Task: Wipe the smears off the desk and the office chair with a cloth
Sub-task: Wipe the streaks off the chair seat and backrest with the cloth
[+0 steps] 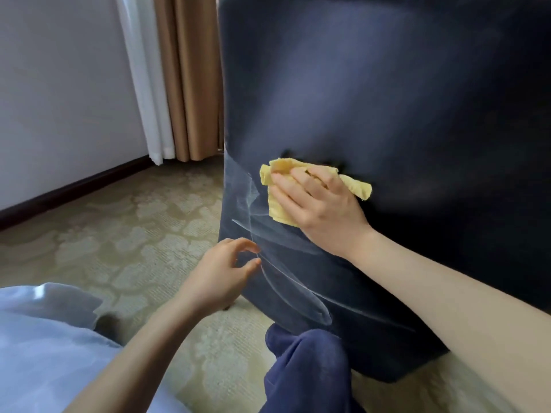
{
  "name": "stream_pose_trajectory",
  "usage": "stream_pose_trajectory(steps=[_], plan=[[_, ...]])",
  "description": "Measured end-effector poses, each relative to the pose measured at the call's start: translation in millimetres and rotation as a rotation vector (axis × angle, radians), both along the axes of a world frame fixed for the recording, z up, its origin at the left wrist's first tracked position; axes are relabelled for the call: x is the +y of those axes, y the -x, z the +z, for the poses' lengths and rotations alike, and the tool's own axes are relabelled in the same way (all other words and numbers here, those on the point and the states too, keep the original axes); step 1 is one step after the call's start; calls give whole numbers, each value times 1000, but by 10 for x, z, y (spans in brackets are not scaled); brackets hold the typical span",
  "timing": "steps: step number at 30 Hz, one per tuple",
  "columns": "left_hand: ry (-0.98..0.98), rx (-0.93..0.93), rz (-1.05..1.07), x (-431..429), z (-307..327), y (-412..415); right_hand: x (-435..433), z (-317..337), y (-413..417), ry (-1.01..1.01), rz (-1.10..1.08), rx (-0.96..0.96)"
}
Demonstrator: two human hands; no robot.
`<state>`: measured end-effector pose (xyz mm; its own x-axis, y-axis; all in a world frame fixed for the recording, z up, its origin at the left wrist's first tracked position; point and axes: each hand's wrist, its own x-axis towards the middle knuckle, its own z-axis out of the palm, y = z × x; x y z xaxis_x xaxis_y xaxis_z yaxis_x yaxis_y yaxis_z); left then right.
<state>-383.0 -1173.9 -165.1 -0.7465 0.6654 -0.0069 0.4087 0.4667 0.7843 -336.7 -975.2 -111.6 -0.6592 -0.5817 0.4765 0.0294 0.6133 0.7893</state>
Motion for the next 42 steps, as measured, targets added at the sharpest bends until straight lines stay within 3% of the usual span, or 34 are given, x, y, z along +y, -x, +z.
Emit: stream_pose_trajectory(steps=[4,14,20,26,35,42], plan=[[-5,-18,36,31,-17,114,182,-198,-237,-135,-117,-198],[-200,88,202,254,154,356,396,-122,-704,-160,-8,-280],[-258,76,193,216,151,415,575,-66,-1158,-72,-2,-293],[-353,-109,221,216,128,492,673,154,-1503,41,1,-168],[-478,-372,144,308,-26,309,40,537,-502,90,222,121],[-562,-351,145,241,-108,247,-542,535,447,183,288,202]])
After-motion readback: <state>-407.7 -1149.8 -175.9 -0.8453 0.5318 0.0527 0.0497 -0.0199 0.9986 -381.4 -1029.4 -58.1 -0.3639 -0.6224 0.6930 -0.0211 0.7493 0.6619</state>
